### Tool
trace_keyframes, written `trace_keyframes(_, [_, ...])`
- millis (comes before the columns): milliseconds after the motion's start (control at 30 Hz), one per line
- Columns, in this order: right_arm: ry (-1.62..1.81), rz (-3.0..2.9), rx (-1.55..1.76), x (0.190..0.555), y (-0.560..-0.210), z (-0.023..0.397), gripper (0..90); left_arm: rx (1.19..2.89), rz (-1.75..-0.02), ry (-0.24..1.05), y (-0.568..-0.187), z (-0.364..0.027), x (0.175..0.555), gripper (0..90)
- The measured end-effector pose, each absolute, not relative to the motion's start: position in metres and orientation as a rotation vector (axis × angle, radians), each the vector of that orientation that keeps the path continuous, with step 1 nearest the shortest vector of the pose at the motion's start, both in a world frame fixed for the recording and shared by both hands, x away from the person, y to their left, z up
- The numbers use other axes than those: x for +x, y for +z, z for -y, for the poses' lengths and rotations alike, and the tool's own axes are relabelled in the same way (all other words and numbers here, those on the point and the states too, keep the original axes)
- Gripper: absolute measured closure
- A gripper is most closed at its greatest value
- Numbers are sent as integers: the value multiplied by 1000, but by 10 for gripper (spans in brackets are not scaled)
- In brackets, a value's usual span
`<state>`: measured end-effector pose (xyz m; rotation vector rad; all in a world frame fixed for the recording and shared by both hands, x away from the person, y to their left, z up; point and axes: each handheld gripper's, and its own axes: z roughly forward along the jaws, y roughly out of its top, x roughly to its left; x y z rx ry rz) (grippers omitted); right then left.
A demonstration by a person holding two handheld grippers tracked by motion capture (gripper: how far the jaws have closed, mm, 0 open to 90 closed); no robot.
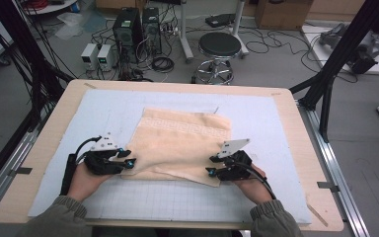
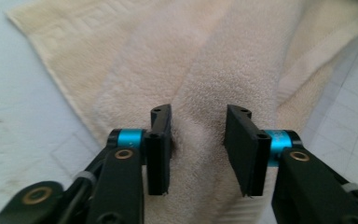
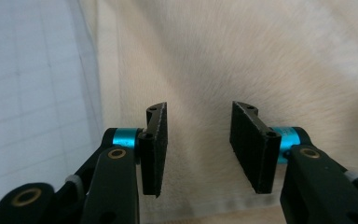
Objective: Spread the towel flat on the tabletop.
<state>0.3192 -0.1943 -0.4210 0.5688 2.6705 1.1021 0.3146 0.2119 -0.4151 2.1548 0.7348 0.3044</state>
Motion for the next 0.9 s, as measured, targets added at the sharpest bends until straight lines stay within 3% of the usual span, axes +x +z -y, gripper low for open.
trace_keyframes(67, [1107,-2674,581,322,-432,191,584,2171,-737,273,-421,-208,317,671])
trace_keyframes(167, [1135,-2684,582,323,-433,192,746,2169,-741,255,-424,-208,319,739])
trace_keyframes(300, [1127,-2691,530,321,-430,192,843,2150,-751,274,-418,-212,315,810])
trace_keyframes(733, [1258,-2606,391,271,-374,214,851,2081,-604,384,-361,-222,262,831])
trace_keyframes(900, [1296,-2621,299,237,-364,219,845,2101,-490,306,-359,-218,230,821])
